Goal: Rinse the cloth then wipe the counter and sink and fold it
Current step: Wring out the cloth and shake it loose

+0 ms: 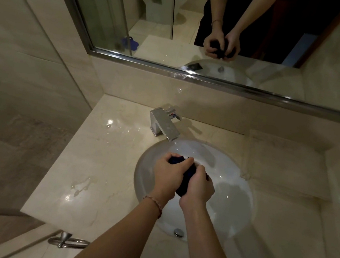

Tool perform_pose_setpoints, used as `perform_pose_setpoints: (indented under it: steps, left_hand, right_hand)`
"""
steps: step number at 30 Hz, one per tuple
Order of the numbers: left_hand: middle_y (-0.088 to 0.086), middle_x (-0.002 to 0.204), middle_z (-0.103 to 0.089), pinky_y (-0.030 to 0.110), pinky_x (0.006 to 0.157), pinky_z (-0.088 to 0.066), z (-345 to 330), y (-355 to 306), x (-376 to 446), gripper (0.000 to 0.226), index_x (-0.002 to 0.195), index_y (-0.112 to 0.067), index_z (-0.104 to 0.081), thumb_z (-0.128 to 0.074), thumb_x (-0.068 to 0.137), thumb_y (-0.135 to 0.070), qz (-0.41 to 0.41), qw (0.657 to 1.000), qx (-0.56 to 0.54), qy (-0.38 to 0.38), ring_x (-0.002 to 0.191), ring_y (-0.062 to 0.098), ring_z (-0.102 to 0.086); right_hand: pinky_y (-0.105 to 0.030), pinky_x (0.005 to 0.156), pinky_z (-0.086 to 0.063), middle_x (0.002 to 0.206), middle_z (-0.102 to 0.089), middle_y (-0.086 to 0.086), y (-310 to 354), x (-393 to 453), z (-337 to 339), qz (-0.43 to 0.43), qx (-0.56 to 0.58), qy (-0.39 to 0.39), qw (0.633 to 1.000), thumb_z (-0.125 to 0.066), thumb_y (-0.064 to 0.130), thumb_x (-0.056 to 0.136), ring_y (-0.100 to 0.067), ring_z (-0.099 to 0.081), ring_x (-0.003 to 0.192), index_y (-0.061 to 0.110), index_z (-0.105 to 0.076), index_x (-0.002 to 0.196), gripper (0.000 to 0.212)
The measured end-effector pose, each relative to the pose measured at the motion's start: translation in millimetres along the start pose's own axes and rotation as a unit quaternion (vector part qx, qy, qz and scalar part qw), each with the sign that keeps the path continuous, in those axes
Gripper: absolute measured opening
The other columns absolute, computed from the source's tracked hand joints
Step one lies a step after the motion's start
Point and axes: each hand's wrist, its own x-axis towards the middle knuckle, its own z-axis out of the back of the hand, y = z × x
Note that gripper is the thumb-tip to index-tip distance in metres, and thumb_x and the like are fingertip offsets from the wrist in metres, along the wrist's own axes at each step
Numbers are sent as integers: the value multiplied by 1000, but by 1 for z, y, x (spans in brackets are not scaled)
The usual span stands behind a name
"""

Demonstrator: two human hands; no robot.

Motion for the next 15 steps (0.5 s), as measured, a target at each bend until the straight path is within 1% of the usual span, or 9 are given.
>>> perform_pose_setpoints:
  steps: [1,3,5,6,8,10,12,15]
  left_hand:
    - [0,68,-65,40,70,-58,-1,-2,2,21,71,-16,-62,-82,75,-16,10,1000,8,0,72,22,-66]
    - [1,61,-60,40,65,-56,-2,-5,7,23,63,-16,-58,-78,75,-14,30,999,24,15,66,22,-61]
    - [4,63,-60,36,60,-52,-2,-9,11,17,66,-13,-61,-74,77,-14,62,996,41,45,63,21,-59]
    - [5,66,-61,34,59,-51,0,-11,13,13,71,-10,-63,-72,79,-15,87,993,42,71,62,20,-58]
    - [7,71,-61,29,54,-50,6,-18,16,13,80,-7,-62,-67,83,-19,168,975,13,146,60,19,-59]
    - [7,67,-61,27,49,-49,11,-27,18,18,81,-6,-60,-61,86,-24,258,941,-15,219,57,19,-60]
    - [6,62,-60,24,47,-48,15,-33,23,24,78,-6,-59,-54,90,-26,303,919,-8,254,52,19,-60]
    - [6,61,-61,25,49,-51,18,-35,25,31,73,-6,-60,-48,95,-26,323,904,6,280,52,20,-62]
  right_hand:
    - [-41,61,-62,82,-74,-8,0,-3,0,30,-26,-20,999,-65,28,85,-27,-73,74,11,-71,85,18]
    - [-43,65,-62,79,-72,-4,-1,-9,1,97,-76,-47,991,-63,29,85,-24,-70,74,17,-69,78,15]
    - [-40,67,-59,81,-69,0,0,-15,5,177,-133,-47,974,-61,27,87,-21,-67,77,21,-67,77,13]
    - [-36,66,-57,81,-67,2,1,-17,7,226,-177,-43,957,-60,27,87,-20,-65,78,21,-66,79,12]
    - [-29,59,-49,78,-64,2,5,-19,9,330,-256,-24,908,-57,31,85,-21,-62,76,20,-61,78,13]
    - [-31,55,-46,70,-57,4,8,-17,8,429,-312,21,848,-51,39,79,-22,-58,69,21,-51,70,20]
    - [-35,54,-45,63,-49,6,10,-11,7,471,-359,63,804,-47,42,77,-25,-54,67,22,-43,66,23]
    - [-35,56,-44,58,-45,5,13,-3,9,494,-382,104,774,-50,37,79,-27,-51,61,19,-41,64,25]
